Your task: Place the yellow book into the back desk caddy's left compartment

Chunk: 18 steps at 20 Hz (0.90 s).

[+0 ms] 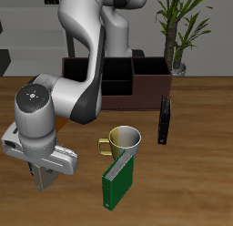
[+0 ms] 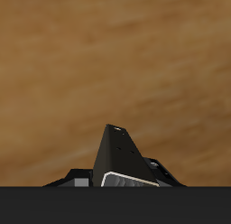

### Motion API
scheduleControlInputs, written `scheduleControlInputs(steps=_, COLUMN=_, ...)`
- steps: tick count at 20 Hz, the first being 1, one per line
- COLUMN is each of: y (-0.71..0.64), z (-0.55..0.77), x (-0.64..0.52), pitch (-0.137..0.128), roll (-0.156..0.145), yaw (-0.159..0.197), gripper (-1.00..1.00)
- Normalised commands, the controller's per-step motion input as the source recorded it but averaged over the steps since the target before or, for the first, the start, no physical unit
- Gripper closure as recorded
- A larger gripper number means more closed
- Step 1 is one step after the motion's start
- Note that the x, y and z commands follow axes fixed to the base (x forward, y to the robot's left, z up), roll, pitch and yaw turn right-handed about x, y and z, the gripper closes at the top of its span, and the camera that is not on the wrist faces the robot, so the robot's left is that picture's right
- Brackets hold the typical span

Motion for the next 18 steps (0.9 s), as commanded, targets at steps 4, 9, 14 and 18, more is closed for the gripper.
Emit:
scheduleControlInputs(steps=4, y=0.17, z=0.38, x=-0.02, pitch=-0.039, roll=0.002, yaw=0.004, gripper=1.0)
scheduleControlInputs(steps=9, y=0.27, z=0.65, x=-0.13, pitch=-0.059, roll=0.004, yaw=0.022, gripper=1.0)
scheduleControlInputs(steps=14, y=0.22, z=0.59, x=-0.16, pitch=-0.04, roll=0.008, yaw=0.048, gripper=1.0)
scheduleControlInputs(steps=18, y=0.25, z=0.59, x=-0.33, pitch=-0.078, roll=0.01, yaw=0.065, gripper=1.0)
